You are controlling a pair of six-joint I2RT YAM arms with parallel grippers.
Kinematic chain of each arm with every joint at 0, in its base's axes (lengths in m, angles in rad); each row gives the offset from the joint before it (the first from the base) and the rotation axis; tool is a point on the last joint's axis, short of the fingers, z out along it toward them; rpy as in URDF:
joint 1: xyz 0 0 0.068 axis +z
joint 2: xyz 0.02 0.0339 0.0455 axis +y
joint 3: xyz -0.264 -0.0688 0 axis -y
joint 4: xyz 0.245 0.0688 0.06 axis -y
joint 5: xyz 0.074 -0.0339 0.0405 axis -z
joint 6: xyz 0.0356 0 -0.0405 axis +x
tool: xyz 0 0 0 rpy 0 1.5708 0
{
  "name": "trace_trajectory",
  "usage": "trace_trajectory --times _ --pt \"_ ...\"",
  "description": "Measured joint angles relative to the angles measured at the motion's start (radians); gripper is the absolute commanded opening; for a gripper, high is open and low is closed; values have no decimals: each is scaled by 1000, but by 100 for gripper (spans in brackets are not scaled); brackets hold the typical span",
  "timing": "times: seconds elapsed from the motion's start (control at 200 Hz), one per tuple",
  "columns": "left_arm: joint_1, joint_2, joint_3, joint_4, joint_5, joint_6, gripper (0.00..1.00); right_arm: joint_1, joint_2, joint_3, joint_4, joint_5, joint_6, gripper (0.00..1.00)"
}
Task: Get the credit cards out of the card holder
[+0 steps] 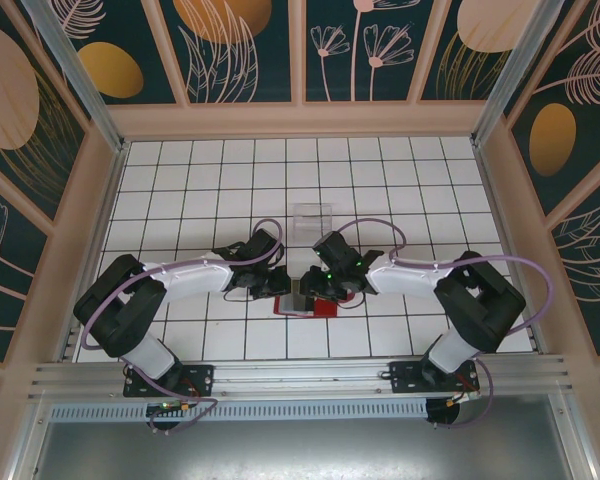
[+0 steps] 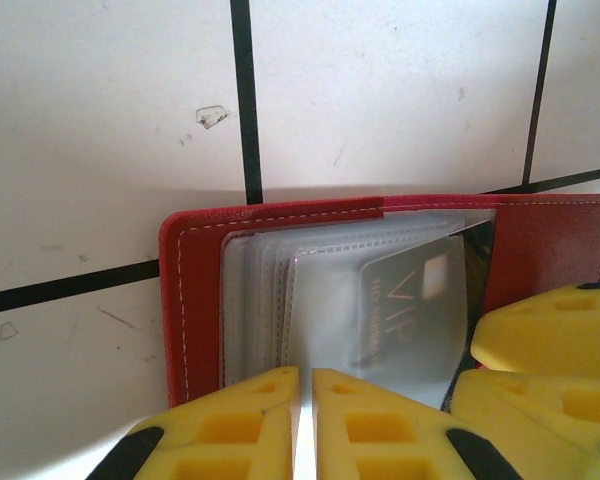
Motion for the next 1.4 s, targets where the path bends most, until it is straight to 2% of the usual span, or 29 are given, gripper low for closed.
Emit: trace_trajectory --times 0.375,1.056,1.191,1.246,1.321,1.396 --pt "0 4 8 -16 -16 1 13 -22 -48 -16 7 -6 -3 31" --pt "0 10 19 -34 -31 1 13 -35 -1 -96 140 -80 -3 25" --pt "0 10 19 -34 -31 1 13 -36 1 -106 169 -90 1 21" --pt "0 10 19 -34 -31 1 13 -39 1 -110 178 -95 4 22" --pt "0 10 19 -34 -31 1 13 -41 1 -115 187 -103 8 29" --pt "0 12 20 -34 -31 1 13 -43 3 -121 201 -110 5 29"
